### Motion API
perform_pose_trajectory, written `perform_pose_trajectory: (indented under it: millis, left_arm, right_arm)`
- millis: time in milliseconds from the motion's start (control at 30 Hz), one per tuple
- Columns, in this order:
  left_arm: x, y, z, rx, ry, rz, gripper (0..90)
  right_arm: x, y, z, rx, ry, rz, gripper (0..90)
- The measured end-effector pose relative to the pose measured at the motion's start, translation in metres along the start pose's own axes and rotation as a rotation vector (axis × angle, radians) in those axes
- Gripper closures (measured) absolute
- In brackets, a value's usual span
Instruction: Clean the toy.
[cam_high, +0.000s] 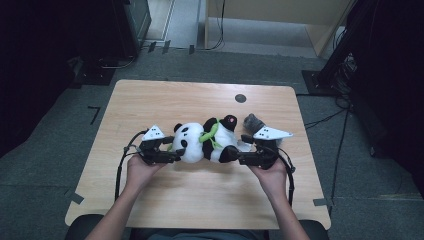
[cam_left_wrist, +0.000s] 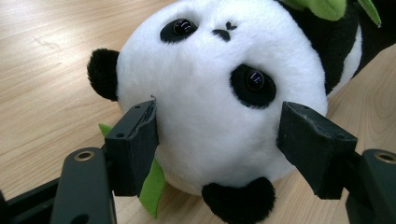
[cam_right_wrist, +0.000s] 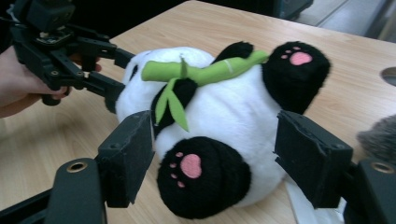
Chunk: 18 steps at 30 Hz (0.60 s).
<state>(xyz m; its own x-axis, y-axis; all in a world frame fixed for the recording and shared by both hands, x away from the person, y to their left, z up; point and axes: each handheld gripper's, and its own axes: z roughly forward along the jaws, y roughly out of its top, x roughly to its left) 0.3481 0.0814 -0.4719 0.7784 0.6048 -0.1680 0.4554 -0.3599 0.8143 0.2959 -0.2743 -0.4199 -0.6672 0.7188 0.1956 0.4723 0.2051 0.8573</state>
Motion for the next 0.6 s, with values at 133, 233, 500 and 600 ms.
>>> perform_pose_trajectory:
  millis: [133, 233, 500, 600]
  left_arm:
    - [0.000, 0.000, 0.000, 0.001, 0.000, 0.002, 28.8]
    - [0.000, 0.000, 0.000, 0.000, -0.001, 0.000, 28.7]
    - [0.000, 0.000, 0.001, -0.003, -0.002, -0.003, 28.3]
    - [0.001, 0.000, 0.002, -0.006, 0.000, -0.003, 27.9]
  right_arm:
    - [0.004, -0.004, 0.008, 0.017, 0.003, -0.037, 22.9]
    - [0.005, -0.008, 0.014, 0.026, -0.005, -0.048, 21.8]
    - [-0.009, -0.022, 0.030, 0.030, 0.064, -0.009, 17.2]
    - [-0.010, -0.026, 0.035, 0.033, 0.056, -0.028, 17.2]
